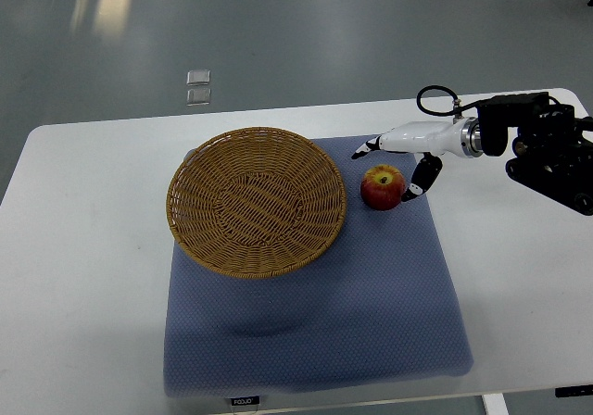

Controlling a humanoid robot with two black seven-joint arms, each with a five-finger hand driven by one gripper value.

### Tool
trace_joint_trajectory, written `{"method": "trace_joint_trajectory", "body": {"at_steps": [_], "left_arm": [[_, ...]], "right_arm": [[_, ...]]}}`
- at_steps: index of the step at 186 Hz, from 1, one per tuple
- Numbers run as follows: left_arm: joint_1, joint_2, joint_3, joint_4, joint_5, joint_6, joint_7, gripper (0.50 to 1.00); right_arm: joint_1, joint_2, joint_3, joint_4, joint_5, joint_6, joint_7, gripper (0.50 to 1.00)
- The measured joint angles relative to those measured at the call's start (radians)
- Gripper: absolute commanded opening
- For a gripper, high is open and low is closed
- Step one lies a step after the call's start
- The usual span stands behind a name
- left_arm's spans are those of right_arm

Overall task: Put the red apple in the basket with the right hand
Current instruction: 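Close the right hand's fingers around the red apple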

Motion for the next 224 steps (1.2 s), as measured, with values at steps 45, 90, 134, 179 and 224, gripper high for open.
{"method": "trace_joint_trajectory", "body": {"at_steps": [45, 90, 134, 179, 224], "left_arm": [[0.0, 0.0, 0.0, 0.0, 0.0, 0.0, 0.0, 1.0], [0.0, 0.0, 0.0, 0.0, 0.0, 0.0, 0.0, 1.0], [0.0, 0.0, 0.0, 0.0, 0.0, 0.0, 0.0, 1.0], [0.0, 0.0, 0.0, 0.0, 0.0, 0.0, 0.0, 1.0], [0.0, 0.0, 0.0, 0.0, 0.0, 0.0, 0.0, 1.0]], "right_arm": [[-0.005, 0.008, -0.026, -0.005, 0.0, -0.004, 0.0, 0.913], [-0.013, 0.008, -0.028, -0.005, -0.001, -0.007, 0.0, 0.842], [-0.011, 0.007, -0.03, -0.006, -0.002, -0.01, 0.0, 0.797], [-0.009, 0.007, -0.029, -0.007, -0.002, -0.006, 0.0, 0.758], [-0.002, 0.005, -0.029, -0.007, -0.002, -0.002, -0.002, 0.725]]}}
